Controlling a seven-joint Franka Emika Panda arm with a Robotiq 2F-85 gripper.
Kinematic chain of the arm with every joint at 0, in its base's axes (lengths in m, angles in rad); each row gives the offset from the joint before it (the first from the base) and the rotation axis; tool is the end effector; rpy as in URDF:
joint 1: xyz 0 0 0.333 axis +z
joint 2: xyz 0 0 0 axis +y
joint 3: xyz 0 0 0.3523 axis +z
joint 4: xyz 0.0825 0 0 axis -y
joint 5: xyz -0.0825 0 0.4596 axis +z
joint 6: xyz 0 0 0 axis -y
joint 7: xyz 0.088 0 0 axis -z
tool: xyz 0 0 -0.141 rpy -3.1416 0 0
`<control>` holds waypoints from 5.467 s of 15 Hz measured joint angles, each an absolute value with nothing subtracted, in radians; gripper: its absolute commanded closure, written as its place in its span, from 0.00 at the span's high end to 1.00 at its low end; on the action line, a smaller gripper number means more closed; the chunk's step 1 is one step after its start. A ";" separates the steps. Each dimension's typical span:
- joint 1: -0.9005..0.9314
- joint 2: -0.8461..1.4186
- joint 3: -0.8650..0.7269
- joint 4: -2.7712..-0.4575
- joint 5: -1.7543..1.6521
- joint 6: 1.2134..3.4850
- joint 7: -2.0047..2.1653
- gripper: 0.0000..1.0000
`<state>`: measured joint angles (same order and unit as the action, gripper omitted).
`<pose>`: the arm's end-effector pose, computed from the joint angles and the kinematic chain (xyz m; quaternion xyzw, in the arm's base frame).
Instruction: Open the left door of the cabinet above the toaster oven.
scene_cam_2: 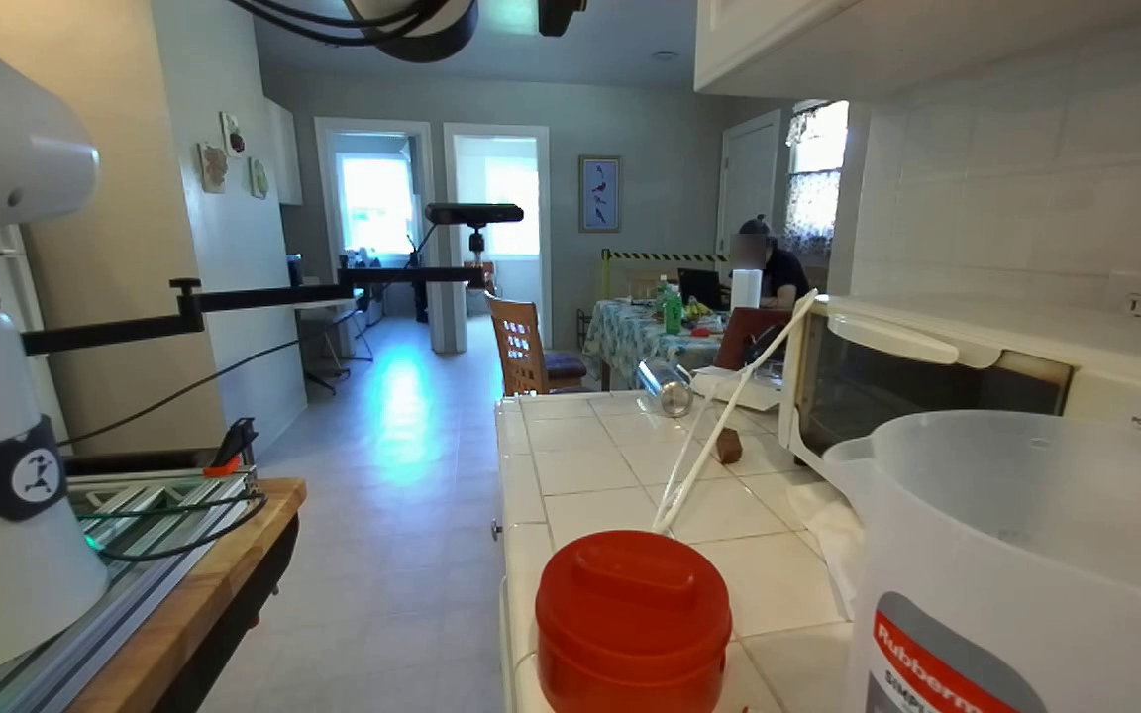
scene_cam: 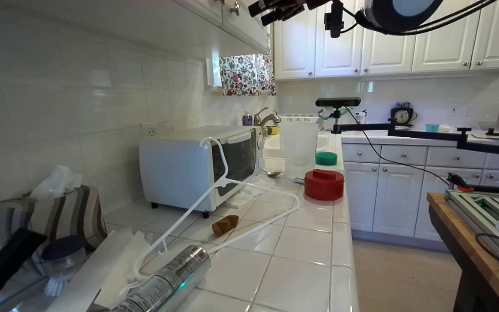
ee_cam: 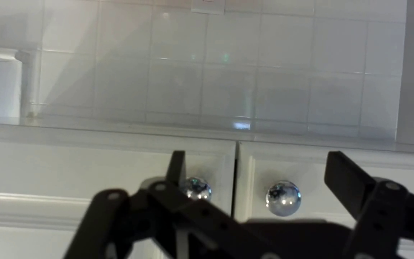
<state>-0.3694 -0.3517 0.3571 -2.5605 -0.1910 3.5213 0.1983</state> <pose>0.5370 0.0304 0.5164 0.8014 0.0359 0.5966 0.0237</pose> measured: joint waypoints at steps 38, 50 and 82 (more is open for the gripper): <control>-0.659 -0.217 0.689 -2.363 -0.183 3.532 0.147 0.67; -0.748 -0.217 0.786 -2.326 -0.183 3.534 0.147 0.34; -0.425 -0.453 0.493 -2.535 -0.191 3.453 0.173 0.10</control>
